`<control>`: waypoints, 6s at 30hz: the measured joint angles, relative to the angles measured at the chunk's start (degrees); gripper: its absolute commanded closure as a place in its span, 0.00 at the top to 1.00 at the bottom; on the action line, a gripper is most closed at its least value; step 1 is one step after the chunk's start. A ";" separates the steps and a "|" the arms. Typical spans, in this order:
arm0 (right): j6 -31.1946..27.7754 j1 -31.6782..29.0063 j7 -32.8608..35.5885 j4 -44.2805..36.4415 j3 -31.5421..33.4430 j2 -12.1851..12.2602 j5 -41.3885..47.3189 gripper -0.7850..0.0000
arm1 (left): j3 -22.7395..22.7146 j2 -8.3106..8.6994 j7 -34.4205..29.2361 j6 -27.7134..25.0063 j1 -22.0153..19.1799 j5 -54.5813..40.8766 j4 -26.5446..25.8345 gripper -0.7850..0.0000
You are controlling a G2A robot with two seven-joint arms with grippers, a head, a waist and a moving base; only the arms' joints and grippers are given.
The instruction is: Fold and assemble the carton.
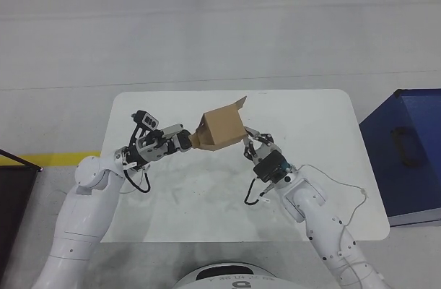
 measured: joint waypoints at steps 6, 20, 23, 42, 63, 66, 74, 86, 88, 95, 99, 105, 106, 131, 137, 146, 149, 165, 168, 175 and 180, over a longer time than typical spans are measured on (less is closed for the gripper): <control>-0.78 0.42 0.74 0.32 -1.09 -0.03 -0.98 0.00 | 0.59 -0.05 -0.11 -0.16 -0.37 0.26 0.27 0.59; -1.39 0.57 1.10 -0.30 -2.66 -0.05 -1.82 0.00 | 1.18 -0.16 0.44 -0.09 -1.15 -0.62 1.06 0.53; -1.46 0.71 1.09 -0.36 -3.00 -0.08 -1.79 0.00 | 1.42 -0.21 0.62 -0.08 -1.40 -0.78 1.16 0.53; -3.10 -0.17 -6.03 2.08 1.83 -0.24 16.12 0.00 | -7.67 0.98 -5.40 -6.08 2.26 -3.67 -0.14 0.92; -4.13 0.66 -4.63 4.45 0.11 -1.25 24.00 0.00 | 6.38 -1.65 4.21 -18.06 -4.13 7.52 3.17 0.62; -4.16 0.62 -3.95 4.28 -0.10 -1.27 23.23 0.00 | 6.88 -1.79 4.66 -18.32 -4.61 7.54 2.99 0.59; -3.68 0.85 -3.23 3.94 -0.64 -1.41 21.83 0.00 | 7.64 -1.92 6.23 -18.23 -5.30 10.16 3.23 0.48; -2.36 1.18 -1.10 4.11 -1.27 -1.57 19.21 0.00 | 7.19 -1.92 6.18 -19.42 -5.04 9.46 2.61 0.42; -1.57 1.20 -0.53 4.20 -1.40 -1.59 18.10 0.00 | 6.98 -1.88 6.15 -19.51 -4.94 9.40 2.61 0.40; -0.11 0.91 0.86 4.15 -1.65 -1.57 15.08 0.00 | 6.43 -1.78 6.43 -19.70 -4.47 9.81 2.75 0.37; 1.16 0.74 2.01 4.20 -1.72 -1.46 11.72 0.00 | 6.02 -1.70 6.46 -19.69 -3.99 9.68 2.33 0.38; 1.91 -0.05 0.95 3.95 -0.88 -1.38 11.73 0.00 | 5.00 -1.44 6.46 -19.45 -2.56 10.19 2.34 0.40; 1.93 -0.25 0.65 3.72 -0.69 -1.37 12.04 0.00 | 4.81 -1.39 6.49 -19.38 -2.27 10.25 2.48 0.40; 0.12 -0.83 -0.57 2.66 -0.05 -1.58 16.10 0.00 | 7.74 -2.19 1.57 -24.88 -3.15 4.50 7.28 0.36; 0.29 -1.36 -0.51 2.34 0.38 -1.55 16.14 0.00 | 8.43 -2.37 1.84 -24.88 -4.14 5.38 7.53 0.29; -0.61 -1.12 0.70 2.08 0.41 -1.47 14.79 0.00 | 9.20 -2.61 2.47 -24.75 -5.44 6.31 7.86 0.24; -1.01 -0.75 0.96 2.16 0.31 -1.41 13.48 0.00 | 9.26 -2.64 2.60 -24.45 -5.76 6.51 8.16 0.24; 0.88 0.14 2.57 1.61 -0.76 -1.05 2.41 0.00 | 9.42 -2.67 4.07 -22.44 -6.93 9.28 9.16 0.18; 1.03 0.12 2.60 1.49 -0.80 -0.93 0.50 0.00 | 9.27 -2.61 4.72 -21.93 -6.91 10.36 9.08 0.15; 1.47 -0.18 2.19 1.48 0.05 -0.69 -0.73 0.00 | 8.78 -2.41 5.45 -20.91 -6.51 11.95 8.97 0.17; 1.85 -0.62 2.54 1.15 0.99 -0.47 -1.67 0.00 | 8.45 -2.29 5.33 -20.56 -6.14 12.09 8.71 0.21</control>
